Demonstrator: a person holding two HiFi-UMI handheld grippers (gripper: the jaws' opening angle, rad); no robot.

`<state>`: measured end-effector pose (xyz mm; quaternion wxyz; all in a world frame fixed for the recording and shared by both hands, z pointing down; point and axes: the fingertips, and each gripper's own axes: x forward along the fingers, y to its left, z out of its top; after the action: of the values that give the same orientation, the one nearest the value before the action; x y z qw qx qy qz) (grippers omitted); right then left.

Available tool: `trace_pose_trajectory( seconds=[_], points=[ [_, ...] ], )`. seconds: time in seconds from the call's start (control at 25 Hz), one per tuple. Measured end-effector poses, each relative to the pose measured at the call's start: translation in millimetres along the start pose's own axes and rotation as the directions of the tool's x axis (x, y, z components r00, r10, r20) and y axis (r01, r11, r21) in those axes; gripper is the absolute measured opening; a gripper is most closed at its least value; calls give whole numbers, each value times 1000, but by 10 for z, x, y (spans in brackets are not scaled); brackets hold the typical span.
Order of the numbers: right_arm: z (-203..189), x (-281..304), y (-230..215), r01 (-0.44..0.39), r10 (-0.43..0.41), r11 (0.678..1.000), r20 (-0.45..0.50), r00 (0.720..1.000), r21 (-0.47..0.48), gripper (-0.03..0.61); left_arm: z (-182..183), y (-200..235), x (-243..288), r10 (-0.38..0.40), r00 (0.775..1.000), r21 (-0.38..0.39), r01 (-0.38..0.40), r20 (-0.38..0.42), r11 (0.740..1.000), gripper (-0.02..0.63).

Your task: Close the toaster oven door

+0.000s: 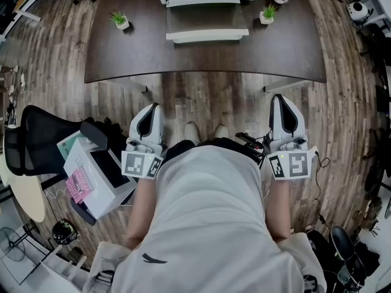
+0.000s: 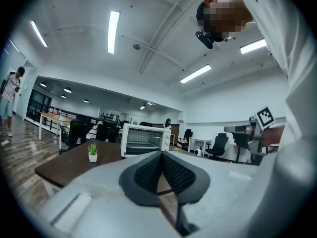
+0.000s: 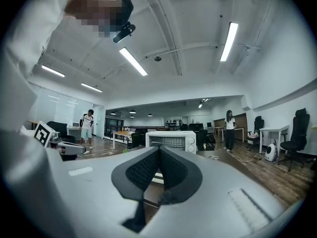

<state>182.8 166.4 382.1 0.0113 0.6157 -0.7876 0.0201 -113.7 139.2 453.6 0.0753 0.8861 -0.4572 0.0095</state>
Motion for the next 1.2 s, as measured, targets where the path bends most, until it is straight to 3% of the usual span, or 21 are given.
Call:
trace_pose_trajectory(
  seconds=[0.4,1.2],
  points=[
    [-137,10,38,13,-13,1000,-42,999,0,2,-127,30,-3,-7,1000,-31,7,-17,1000,-9],
    [-209,814,456,54,-58,997,-81,995,-53,2,-34,996,453,-42,999,-43,42,2,998,-9]
  ],
)
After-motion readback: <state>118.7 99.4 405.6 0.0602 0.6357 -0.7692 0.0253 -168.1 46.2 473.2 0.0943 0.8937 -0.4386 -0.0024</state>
